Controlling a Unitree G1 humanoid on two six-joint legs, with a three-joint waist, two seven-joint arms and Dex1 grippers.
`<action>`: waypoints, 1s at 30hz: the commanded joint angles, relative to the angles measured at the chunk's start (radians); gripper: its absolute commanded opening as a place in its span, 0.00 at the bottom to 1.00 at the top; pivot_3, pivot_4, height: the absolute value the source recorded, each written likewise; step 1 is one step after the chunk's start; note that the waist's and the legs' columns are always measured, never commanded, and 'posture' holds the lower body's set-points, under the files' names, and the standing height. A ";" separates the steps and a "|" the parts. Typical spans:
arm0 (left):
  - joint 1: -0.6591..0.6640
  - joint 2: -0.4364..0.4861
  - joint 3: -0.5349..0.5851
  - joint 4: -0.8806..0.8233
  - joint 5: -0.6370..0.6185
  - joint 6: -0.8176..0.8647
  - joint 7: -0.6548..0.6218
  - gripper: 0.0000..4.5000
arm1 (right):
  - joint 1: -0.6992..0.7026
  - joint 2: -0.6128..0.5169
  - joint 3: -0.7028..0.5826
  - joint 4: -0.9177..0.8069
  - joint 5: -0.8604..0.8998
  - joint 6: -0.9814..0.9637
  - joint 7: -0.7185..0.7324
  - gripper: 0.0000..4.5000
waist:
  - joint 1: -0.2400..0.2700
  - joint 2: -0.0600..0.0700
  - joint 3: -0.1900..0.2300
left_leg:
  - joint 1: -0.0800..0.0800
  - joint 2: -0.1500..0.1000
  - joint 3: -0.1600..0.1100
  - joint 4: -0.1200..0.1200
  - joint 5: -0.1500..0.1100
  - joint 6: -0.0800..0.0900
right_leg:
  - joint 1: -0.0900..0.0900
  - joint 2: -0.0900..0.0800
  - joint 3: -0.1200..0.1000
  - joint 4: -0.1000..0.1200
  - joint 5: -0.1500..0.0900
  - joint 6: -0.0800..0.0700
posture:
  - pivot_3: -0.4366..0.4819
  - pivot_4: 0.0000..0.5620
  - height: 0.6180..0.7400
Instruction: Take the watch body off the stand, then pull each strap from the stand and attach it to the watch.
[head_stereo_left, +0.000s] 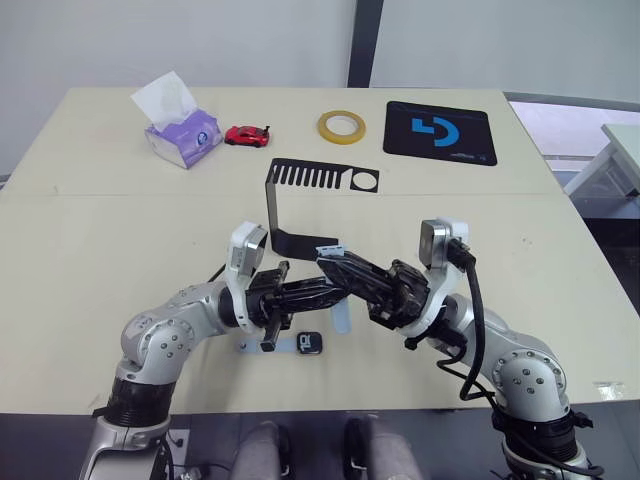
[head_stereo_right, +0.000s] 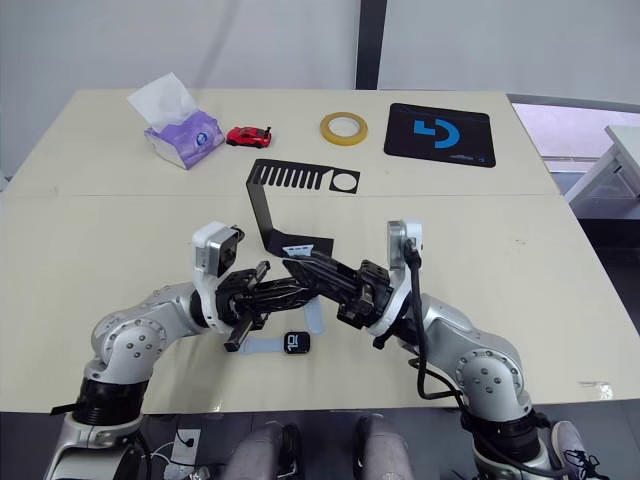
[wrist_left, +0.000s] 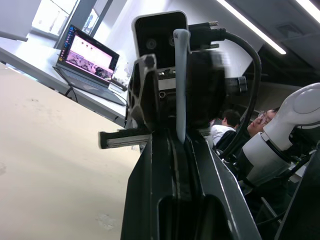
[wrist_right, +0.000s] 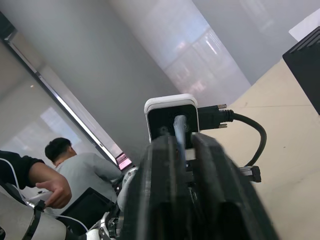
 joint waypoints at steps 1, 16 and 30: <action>0.007 0.003 0.020 -0.046 -0.027 -0.009 -0.005 0.00 | 0.002 0.003 -0.005 -0.025 0.010 -0.006 0.018 0.01 | 0.000 0.000 0.000 | 0.000 0.000 0.000 0.000 0.000 0.000 | 0.000 0.000 0.000 0.000 0.000 0.000 | 0.48 0.27 1.00; 0.075 0.212 0.111 -0.069 0.114 -0.159 -0.128 0.81 | 0.013 -0.066 -0.114 -0.068 -0.036 -0.064 0.021 0.00 | -0.002 0.000 0.000 | 0.000 0.000 0.000 0.000 0.000 0.000 | -0.001 0.000 0.000 0.000 0.000 0.000 | 0.48 0.27 1.00; 0.313 0.459 0.318 0.313 0.440 -0.730 -0.398 0.99 | 0.390 -0.330 -0.377 -0.013 -0.422 -0.344 0.337 0.00 | 0.003 0.000 0.000 | 0.000 0.000 0.001 -0.003 -0.005 0.004 | -0.001 -0.002 -0.001 -0.004 0.000 0.000 | 0.48 0.27 1.00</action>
